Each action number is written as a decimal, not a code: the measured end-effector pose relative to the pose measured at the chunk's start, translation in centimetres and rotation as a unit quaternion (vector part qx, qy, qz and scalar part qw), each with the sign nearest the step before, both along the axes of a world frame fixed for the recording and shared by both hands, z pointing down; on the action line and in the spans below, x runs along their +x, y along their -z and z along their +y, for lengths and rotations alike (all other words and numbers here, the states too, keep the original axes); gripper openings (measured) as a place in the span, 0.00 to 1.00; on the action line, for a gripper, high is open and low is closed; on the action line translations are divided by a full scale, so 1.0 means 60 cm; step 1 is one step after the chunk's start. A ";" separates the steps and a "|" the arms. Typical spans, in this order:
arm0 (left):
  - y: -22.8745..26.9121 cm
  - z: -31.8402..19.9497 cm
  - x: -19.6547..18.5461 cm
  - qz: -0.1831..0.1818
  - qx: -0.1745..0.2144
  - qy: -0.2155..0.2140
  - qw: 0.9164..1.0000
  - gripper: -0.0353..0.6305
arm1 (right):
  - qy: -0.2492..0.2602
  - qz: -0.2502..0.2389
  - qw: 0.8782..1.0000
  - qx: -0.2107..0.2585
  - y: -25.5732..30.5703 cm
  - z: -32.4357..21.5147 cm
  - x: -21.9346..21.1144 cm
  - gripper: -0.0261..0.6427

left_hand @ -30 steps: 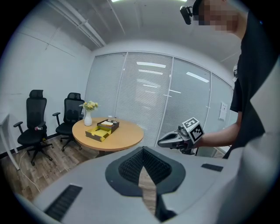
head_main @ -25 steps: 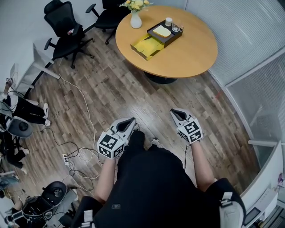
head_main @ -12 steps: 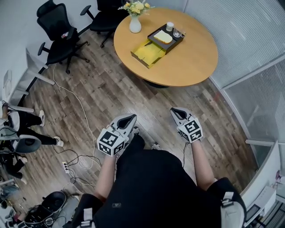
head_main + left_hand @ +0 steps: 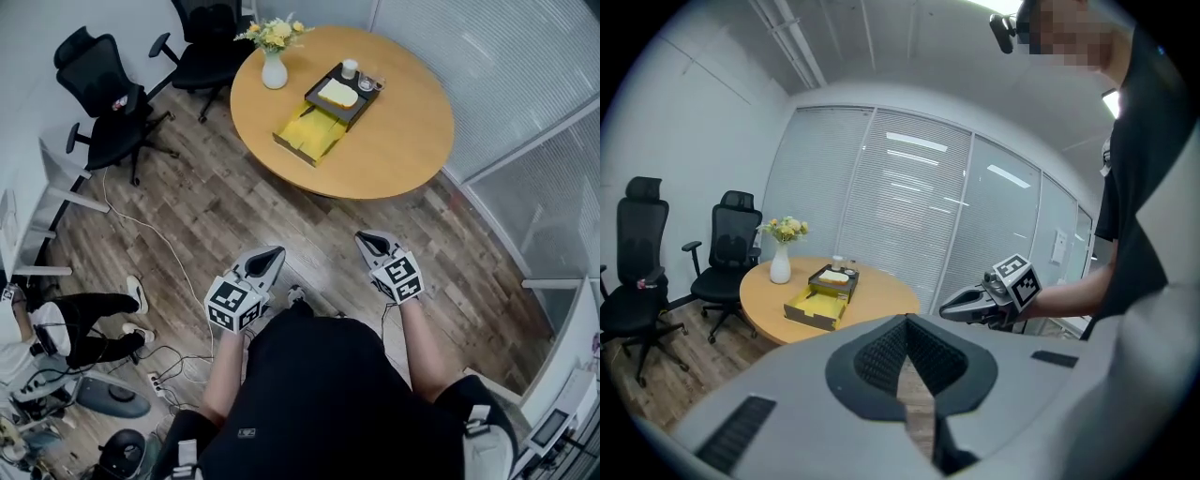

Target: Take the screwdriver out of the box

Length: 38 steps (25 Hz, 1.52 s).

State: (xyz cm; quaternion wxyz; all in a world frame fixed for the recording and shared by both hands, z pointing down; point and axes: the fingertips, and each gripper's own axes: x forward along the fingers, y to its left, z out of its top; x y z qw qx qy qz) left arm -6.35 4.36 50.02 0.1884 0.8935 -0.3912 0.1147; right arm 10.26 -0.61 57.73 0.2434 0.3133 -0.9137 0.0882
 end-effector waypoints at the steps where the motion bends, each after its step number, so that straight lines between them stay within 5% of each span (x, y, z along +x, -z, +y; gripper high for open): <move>1: 0.001 -0.009 -0.005 0.001 0.001 -0.006 1.000 0.06 | -0.007 -0.001 1.000 0.001 -0.001 -0.007 -0.005 0.05; 14: -0.017 -0.077 -0.040 0.004 -0.009 -0.049 0.999 0.06 | -0.044 0.001 0.999 -0.023 -0.033 -0.031 -0.050 0.05; 38: -0.006 -0.264 0.006 -0.007 -0.012 0.048 0.999 0.06 | 0.060 -0.003 0.998 -0.031 -0.038 -0.275 -0.029 0.05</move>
